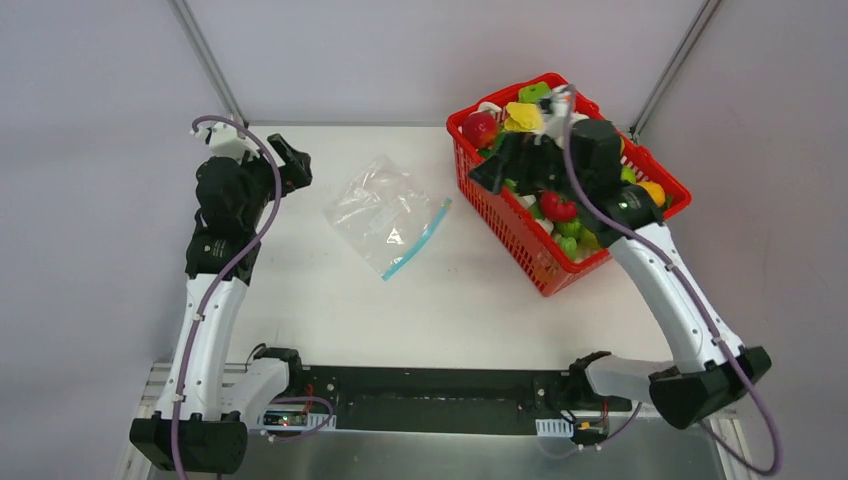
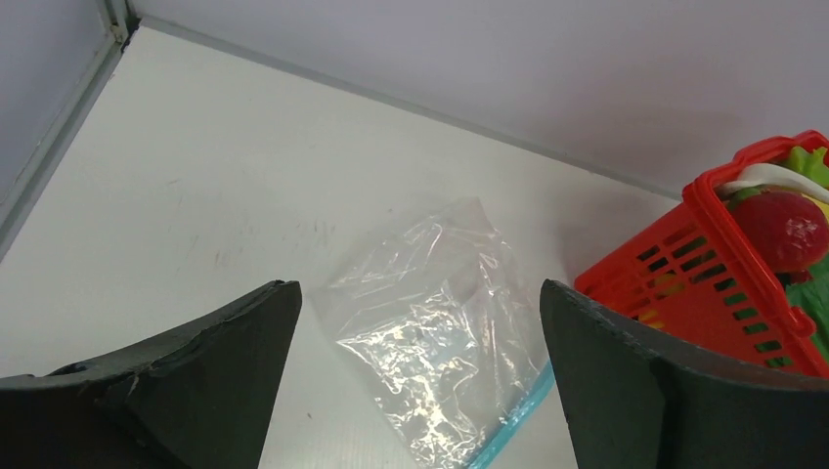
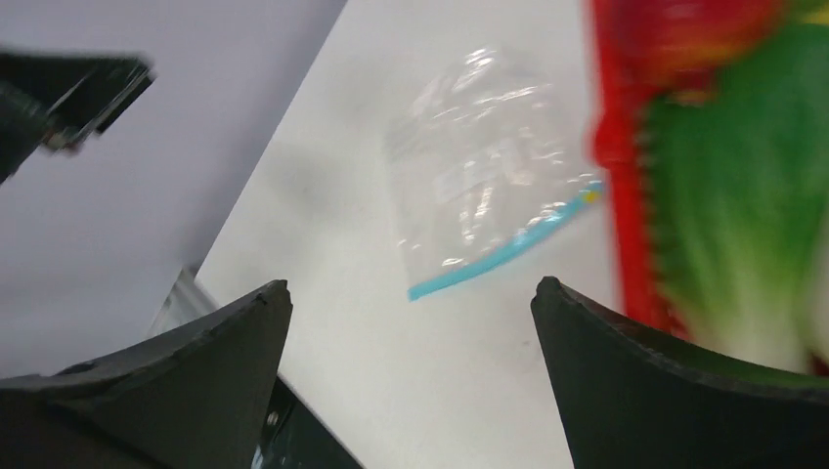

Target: Place the food in the zip-top bag and seal the zipper

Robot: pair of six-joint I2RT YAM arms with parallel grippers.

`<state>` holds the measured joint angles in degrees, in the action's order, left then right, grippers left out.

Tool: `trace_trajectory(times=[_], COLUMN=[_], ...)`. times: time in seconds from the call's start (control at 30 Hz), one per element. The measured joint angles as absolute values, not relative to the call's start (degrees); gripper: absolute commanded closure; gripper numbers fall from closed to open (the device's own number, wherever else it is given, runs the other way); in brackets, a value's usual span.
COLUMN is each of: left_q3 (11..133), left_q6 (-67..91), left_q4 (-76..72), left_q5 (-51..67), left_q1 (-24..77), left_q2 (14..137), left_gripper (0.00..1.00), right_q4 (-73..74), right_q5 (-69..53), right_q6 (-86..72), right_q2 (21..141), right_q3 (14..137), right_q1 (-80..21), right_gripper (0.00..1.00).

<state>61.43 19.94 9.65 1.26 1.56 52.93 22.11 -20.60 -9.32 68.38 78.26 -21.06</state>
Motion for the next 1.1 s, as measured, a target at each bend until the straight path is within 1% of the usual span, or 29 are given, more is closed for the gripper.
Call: trace_trajectory(times=[0.13, 0.23, 0.37, 0.47, 0.63, 0.83, 0.93, 1.1], left_q3=[60.4, 58.4, 54.1, 51.2, 50.6, 50.6, 50.6, 50.5], left_q6=[21.3, 26.2, 29.7, 30.5, 29.0, 28.1, 27.6, 27.4], left_q4=[9.2, 9.3, 9.7, 9.9, 10.8, 13.0, 13.3, 13.1], left_q5=[1.2, 0.9, 0.0, -0.5, -0.1, 1.1, 2.6, 5.2], left_q1=[1.5, 1.5, 1.4, 1.4, 1.4, 1.4, 1.4, 1.4], left_q2=[52.6, 50.9, 47.4, 44.9, 44.0, 44.7, 45.4, 46.6], left_gripper=[0.0, 0.0, 0.0, 0.0, 0.0, 0.0, 0.0, 0.0], right_q4=[24.6, 24.8, 24.9, 24.2, 23.8, 23.3, 22.7, 21.7], right_q5=[-17.7, -15.6, -12.3, -9.0, -0.8, 13.5, 16.6, 17.4], right_q6=[-5.4, -4.1, -4.3, -5.9, -10.3, -12.4, -13.3, -14.0], right_q2=[75.1, 79.1, 84.3, 86.9, 88.1, 88.0, 88.0, 87.3], right_q3=[85.4, 86.5, 85.4, 81.5, 72.1, 68.3, 66.1, 62.4], right_q1=[-37.3, -47.1, -54.8, -57.4, -58.3, -56.8, -52.8, -44.5], right_gripper=[0.02, 0.02, 0.02, 0.02, 0.02, 0.02, 0.02, 0.02])
